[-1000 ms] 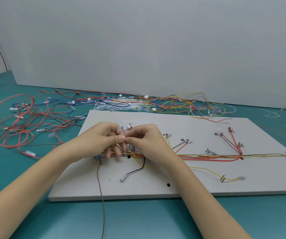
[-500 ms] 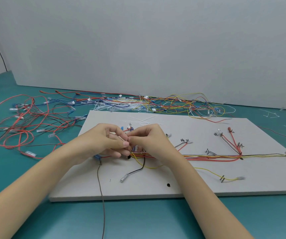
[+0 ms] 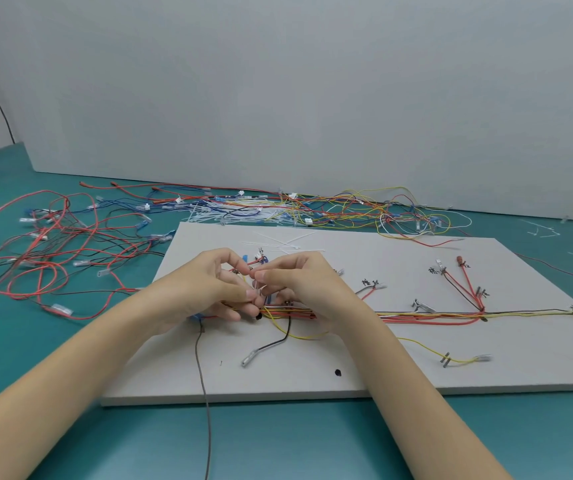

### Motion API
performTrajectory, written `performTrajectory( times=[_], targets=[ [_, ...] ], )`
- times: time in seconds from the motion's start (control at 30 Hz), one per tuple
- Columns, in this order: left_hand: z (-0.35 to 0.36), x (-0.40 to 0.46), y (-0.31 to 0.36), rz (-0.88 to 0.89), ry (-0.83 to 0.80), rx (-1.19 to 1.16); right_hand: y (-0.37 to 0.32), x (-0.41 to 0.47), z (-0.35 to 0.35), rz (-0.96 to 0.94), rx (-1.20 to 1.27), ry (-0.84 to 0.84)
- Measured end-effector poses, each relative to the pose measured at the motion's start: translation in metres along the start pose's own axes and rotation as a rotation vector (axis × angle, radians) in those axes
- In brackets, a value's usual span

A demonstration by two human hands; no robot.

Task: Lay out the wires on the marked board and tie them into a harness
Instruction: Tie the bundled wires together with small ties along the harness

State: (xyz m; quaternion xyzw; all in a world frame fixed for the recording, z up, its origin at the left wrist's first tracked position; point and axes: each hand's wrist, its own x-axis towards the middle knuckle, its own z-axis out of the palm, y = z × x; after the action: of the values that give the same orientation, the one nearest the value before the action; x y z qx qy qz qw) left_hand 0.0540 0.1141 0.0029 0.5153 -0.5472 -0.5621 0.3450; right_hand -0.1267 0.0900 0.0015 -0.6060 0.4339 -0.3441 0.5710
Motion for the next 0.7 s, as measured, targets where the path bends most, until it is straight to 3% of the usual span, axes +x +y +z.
performTrajectory(
  times=[0.7],
  targets=[
    [0.0009, 0.0024, -0.0033, 0.002, 0.019, -0.001, 0.0018, -0.0005, 0.0009, 0.008, 0.021, -0.034]
  ],
)
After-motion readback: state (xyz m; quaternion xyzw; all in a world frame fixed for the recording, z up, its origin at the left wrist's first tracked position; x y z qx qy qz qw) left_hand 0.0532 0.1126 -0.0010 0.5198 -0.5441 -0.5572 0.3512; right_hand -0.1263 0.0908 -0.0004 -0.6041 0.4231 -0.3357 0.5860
